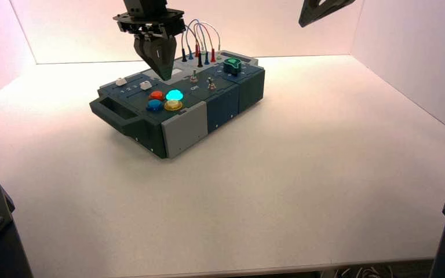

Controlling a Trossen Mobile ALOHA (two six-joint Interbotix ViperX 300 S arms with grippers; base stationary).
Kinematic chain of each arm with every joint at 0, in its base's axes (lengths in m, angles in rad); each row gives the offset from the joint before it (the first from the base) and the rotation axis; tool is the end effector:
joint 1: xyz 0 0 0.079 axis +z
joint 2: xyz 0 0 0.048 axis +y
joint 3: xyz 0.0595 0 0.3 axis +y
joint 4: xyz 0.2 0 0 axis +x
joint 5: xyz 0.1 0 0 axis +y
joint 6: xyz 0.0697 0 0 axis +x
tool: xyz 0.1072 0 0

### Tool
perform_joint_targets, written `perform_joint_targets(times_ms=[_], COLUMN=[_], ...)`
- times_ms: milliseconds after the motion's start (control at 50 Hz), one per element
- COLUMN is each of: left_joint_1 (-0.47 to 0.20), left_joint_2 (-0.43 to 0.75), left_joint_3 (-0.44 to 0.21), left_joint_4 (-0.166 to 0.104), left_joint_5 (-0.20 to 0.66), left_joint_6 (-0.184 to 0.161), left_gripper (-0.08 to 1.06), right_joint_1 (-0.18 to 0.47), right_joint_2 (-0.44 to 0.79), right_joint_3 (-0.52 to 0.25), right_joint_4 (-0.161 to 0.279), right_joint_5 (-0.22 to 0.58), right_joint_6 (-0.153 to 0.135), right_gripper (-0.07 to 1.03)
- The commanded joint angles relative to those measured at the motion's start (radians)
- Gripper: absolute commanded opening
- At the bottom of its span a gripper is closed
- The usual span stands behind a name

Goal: Push the green button with the left gripper.

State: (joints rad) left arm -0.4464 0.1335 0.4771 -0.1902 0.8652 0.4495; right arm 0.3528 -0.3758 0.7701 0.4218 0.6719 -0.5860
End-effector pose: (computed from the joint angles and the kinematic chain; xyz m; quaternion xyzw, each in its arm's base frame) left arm 0.3163 -0.1796 0.0703 0.2144 0.6180 -0.3206 0.6850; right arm 0.2767 0.1499 0.1667 -0.1261 0.4523 0.3206 0.8226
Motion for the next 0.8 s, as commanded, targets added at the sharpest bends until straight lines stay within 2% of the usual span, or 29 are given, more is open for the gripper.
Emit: perform_joint_targets(times_ms=[20,800], left_joint_1=[-0.005,-0.005], left_joint_2=[-0.031,-0.037], left_joint_3=[-0.021,-0.020], left_joint_4=[0.008,0.005], left_joint_5=[-0.002,-0.006], left_joint_6=[0.011,0.012], left_gripper=[-0.03,-0.03], right_joint_1=[-0.002,-0.002], right_joint_2=[-0.020,-0.034], right_joint_3=[-0.009,0.003], right_joint_4=[-0.003,-0.002], right_joint_5=[-0.011,-0.017], right_joint_6=[-0.005,-0.003], right_gripper=[-0.02,-0.02])
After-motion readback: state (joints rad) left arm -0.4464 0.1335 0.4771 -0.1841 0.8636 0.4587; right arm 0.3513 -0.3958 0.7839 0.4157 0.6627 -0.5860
